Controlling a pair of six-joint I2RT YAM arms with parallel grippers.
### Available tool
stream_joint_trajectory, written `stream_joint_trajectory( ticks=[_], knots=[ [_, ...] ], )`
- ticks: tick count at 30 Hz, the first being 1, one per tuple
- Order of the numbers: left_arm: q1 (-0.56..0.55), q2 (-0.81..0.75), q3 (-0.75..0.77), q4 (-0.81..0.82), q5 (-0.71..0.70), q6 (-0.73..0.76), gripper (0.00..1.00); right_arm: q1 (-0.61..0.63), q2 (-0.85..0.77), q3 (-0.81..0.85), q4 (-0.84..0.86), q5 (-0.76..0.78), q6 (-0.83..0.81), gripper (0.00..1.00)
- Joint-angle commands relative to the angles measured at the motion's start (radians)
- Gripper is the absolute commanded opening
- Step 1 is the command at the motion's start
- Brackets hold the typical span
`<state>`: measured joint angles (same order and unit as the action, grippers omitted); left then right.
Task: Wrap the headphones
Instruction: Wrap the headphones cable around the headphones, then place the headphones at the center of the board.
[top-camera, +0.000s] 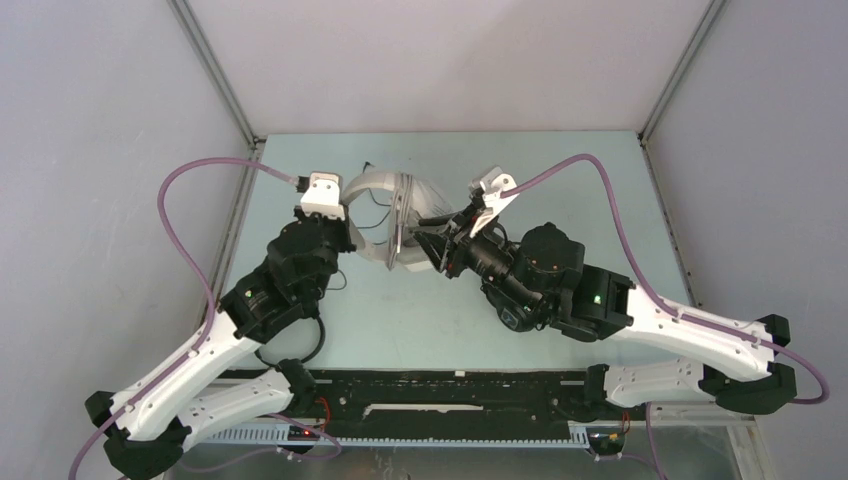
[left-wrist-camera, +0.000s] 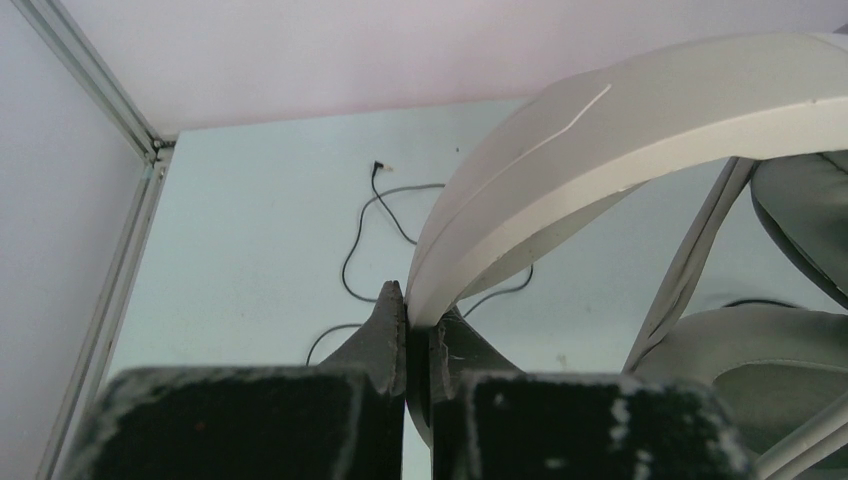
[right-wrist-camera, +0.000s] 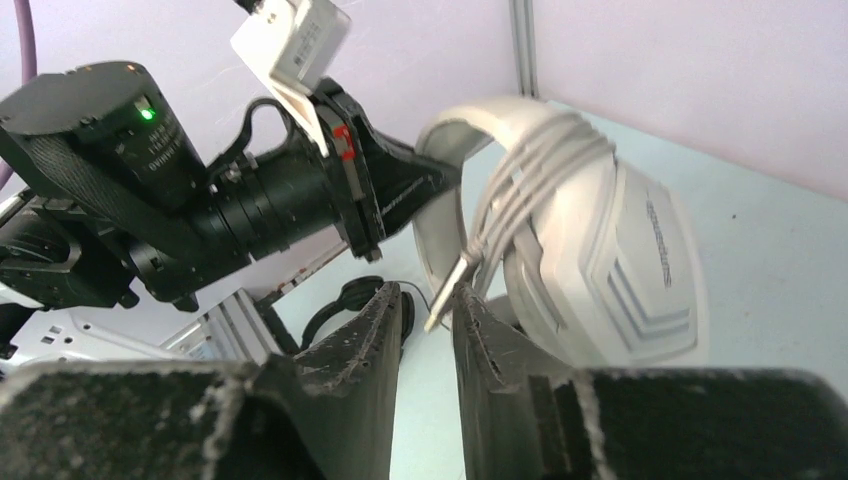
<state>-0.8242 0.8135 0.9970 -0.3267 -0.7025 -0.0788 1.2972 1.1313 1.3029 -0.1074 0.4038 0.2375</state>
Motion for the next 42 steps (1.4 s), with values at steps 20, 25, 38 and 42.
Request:
stream_joint_trajectory(
  ticks=[20,25,38,42],
  knots=[
    [0.003,-0.007,0.201,-0.106,0.237,-0.146,0.0,-0.093,0.182,0.036,0.006,-0.018,0.035,0.15],
    [0.002,-0.002,0.242,-0.145,0.254,-0.16,0.0,-0.096,0.159,0.013,0.022,-0.014,0.022,0.15],
    [0.003,0.097,0.225,-0.149,0.179,-0.116,0.0,-0.081,-0.007,-0.042,0.05,-0.261,0.108,0.22],
    [0.003,0.169,0.224,-0.105,0.176,-0.099,0.0,-0.063,-0.061,-0.074,0.015,-0.266,0.106,0.26]
  ],
)
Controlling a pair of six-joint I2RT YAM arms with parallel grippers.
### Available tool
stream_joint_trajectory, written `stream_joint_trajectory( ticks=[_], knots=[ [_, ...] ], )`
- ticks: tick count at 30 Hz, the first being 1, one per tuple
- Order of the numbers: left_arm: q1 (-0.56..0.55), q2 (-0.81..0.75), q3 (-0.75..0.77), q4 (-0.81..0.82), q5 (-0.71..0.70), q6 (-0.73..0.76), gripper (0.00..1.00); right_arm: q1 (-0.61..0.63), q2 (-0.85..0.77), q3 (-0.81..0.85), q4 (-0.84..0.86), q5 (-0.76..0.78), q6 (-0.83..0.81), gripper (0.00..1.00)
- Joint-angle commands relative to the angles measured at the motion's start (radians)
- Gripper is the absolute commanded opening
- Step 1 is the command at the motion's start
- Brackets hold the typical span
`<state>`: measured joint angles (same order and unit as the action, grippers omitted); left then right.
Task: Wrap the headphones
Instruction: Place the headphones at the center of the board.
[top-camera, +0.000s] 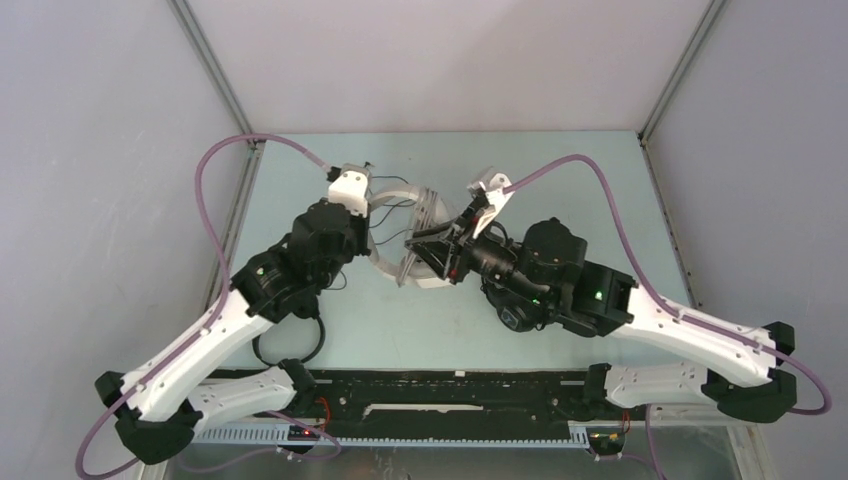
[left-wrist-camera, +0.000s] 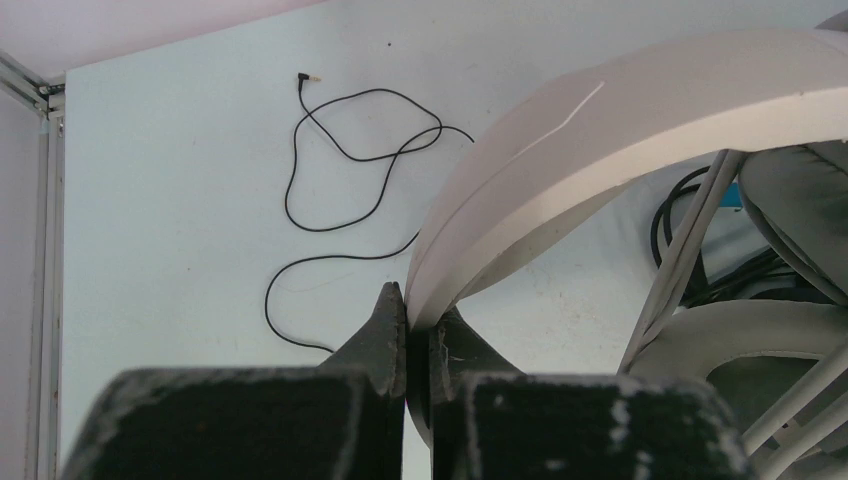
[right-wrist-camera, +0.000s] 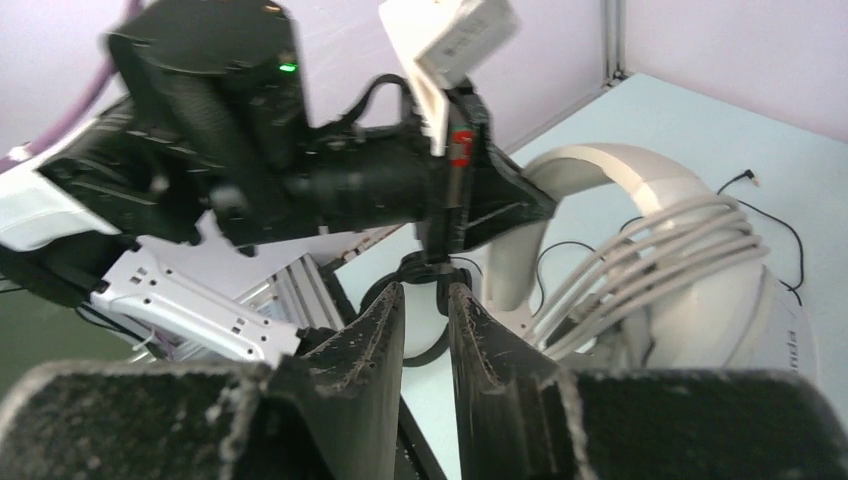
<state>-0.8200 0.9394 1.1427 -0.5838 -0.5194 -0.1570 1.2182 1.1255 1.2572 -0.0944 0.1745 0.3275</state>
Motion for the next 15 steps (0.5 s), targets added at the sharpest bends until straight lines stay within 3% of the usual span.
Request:
stream_joint_trajectory(
  ticks=[1,6,11,13,14,15],
  knots=[
    [-0.001,0.063,0.08,0.164,-0.007,-0.02,0.0,0.022,-0.073,-0.047,-0.003,-0.012,0.01,0.28],
    [0.004,0.185,0.105,0.227,-0.015,-0.016,0.0,0.028,-0.191,-0.156,-0.039,0.143,-0.011,0.4],
    [0.045,0.327,0.134,0.308,-0.032,-0.044,0.0,0.029,-0.324,-0.25,-0.109,0.253,-0.008,0.63],
    [0.067,0.38,0.146,0.339,-0.001,-0.07,0.0,0.03,-0.38,-0.278,-0.154,0.274,0.019,0.8],
    [0.075,0.409,0.154,0.348,0.014,-0.083,0.0,0.03,-0.404,-0.286,-0.184,0.281,0.039,0.95],
    [0.081,0.438,0.161,0.356,0.023,-0.091,0.0,0.03,-0.429,-0.291,-0.214,0.293,0.056,0.99]
  ],
)
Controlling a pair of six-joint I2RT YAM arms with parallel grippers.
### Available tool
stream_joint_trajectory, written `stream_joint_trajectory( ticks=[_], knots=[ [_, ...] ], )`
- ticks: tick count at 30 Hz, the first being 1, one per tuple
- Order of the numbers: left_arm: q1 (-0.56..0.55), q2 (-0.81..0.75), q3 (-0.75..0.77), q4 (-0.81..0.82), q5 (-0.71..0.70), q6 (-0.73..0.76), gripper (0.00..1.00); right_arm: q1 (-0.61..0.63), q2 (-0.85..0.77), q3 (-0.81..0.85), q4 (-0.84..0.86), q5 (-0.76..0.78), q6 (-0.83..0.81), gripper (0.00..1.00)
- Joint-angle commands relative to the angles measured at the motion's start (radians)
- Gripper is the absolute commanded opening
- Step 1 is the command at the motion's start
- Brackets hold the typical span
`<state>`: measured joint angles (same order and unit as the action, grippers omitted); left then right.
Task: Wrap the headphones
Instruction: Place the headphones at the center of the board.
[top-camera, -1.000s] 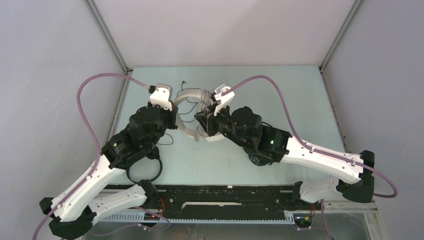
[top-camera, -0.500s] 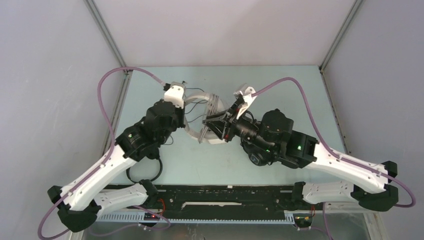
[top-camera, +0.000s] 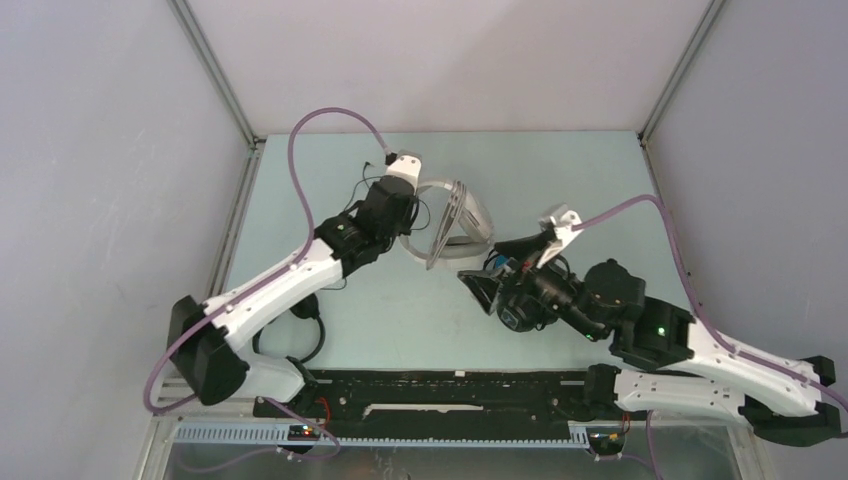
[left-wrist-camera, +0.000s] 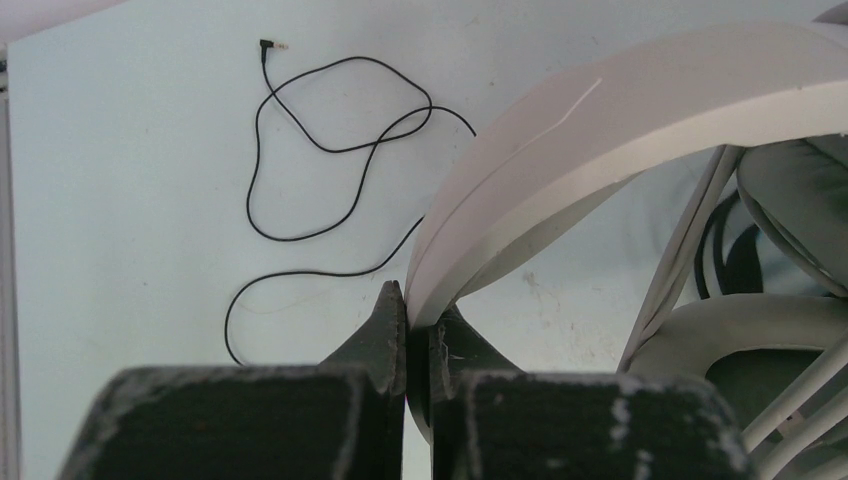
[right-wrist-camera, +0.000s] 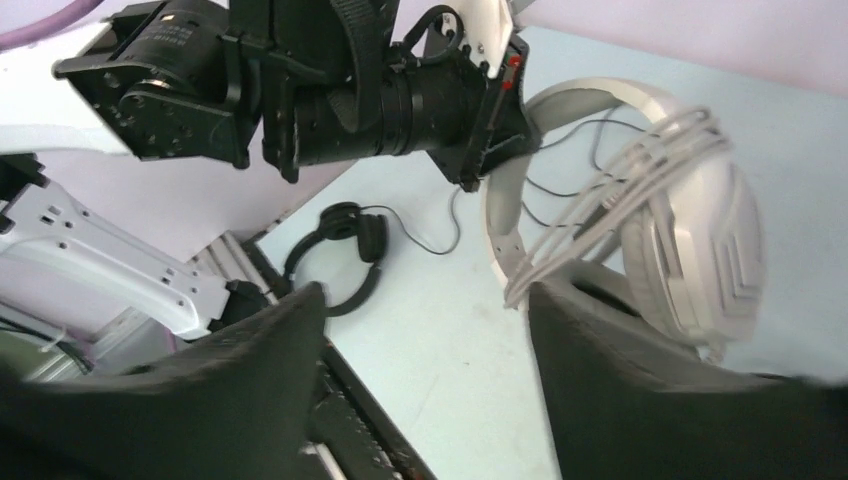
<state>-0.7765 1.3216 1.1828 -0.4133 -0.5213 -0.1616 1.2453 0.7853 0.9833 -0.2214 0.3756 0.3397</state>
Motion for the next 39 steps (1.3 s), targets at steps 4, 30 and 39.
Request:
stream_joint_trajectory(
  ticks=[4,30,39],
  knots=[
    [0.054,0.197,0.183,0.212,0.062,-0.093,0.0,0.005,-0.176,-0.045,-0.169,0.124,0.108,1.0],
    [0.165,0.888,0.76,0.157,0.266,-0.234,0.04,0.001,-0.178,-0.046,-0.08,0.142,-0.017,1.0],
    [0.167,0.996,0.841,0.151,0.277,-0.246,0.11,-0.026,-0.164,-0.045,-0.103,0.205,-0.029,0.99]
  ],
)
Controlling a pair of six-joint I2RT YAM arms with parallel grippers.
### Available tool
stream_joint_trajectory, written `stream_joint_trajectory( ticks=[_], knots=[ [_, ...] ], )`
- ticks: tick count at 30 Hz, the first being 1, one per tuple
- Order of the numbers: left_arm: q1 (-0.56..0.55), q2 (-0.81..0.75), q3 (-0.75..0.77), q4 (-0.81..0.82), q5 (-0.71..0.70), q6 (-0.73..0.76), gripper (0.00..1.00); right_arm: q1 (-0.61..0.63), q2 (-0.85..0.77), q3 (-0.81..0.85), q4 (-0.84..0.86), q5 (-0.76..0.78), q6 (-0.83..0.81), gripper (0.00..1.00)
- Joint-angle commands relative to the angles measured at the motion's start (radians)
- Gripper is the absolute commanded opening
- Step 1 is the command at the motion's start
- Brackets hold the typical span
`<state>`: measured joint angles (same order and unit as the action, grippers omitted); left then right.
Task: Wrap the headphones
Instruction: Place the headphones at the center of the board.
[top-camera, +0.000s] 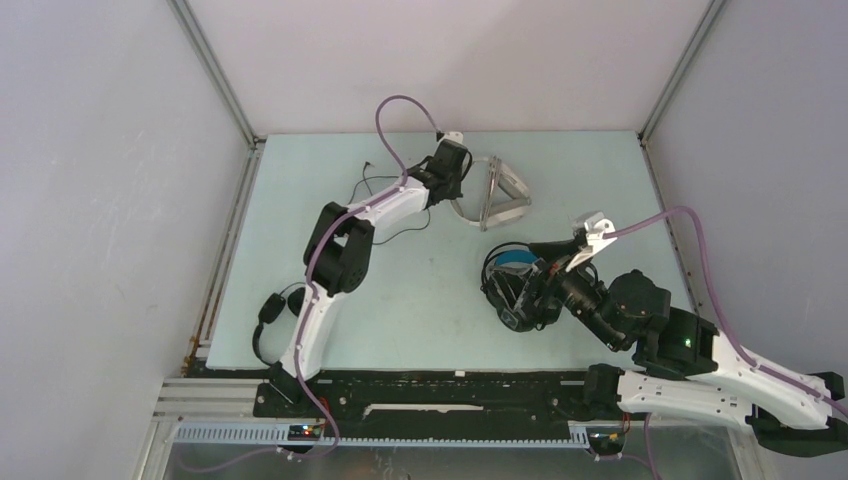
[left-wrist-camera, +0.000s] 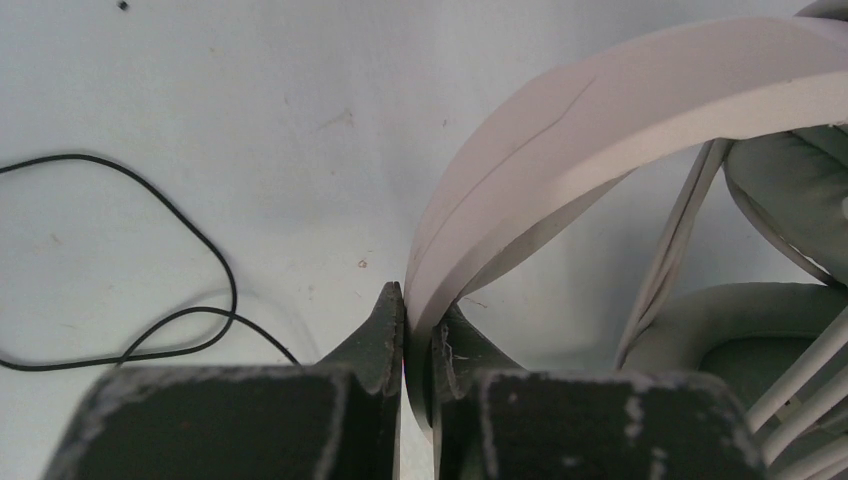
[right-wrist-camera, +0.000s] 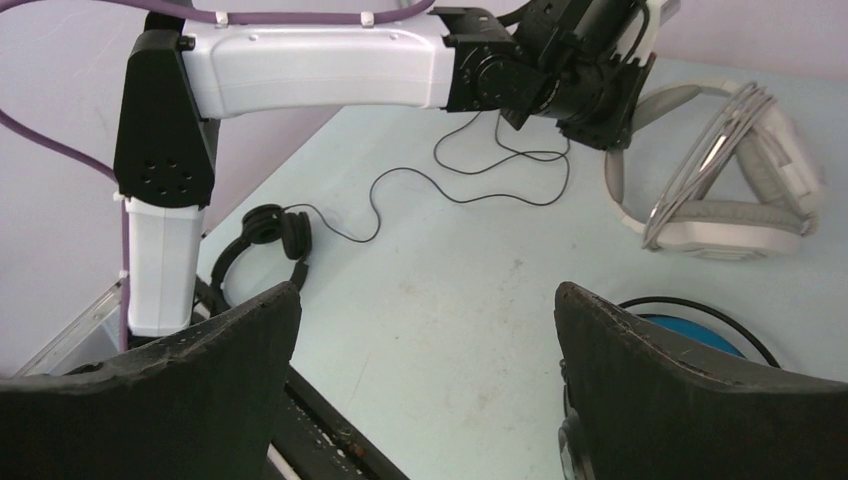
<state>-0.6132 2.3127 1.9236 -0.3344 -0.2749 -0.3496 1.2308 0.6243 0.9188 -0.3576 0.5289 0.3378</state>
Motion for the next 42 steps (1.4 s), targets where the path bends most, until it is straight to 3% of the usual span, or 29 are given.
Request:
stream_joint_trajectory(
  ticks=[1,9,23,37,42],
  knots=[
    [0.003,0.011,0.105,0.069,0.032,-0.059,0.12,-0.016,-0.003,0.019,0.039,0.049,-0.031,1.0],
    [0.012,0.055,0.162,0.037,0.068,-0.058,0.19,-0.058,-0.001,0.018,0.061,0.015,-0.04,1.0],
    [0.028,0.03,0.094,0.069,0.169,-0.069,0.27,-0.152,0.007,-0.002,0.07,-0.053,-0.028,1.0],
    [0.068,-0.042,0.068,0.006,0.257,-0.047,0.44,-0.187,0.009,-0.08,0.129,-0.072,-0.01,1.0],
    [0.075,-0.109,0.072,-0.045,0.266,0.014,0.57,-0.19,0.019,-0.08,0.128,-0.074,0.065,0.99]
  ],
)
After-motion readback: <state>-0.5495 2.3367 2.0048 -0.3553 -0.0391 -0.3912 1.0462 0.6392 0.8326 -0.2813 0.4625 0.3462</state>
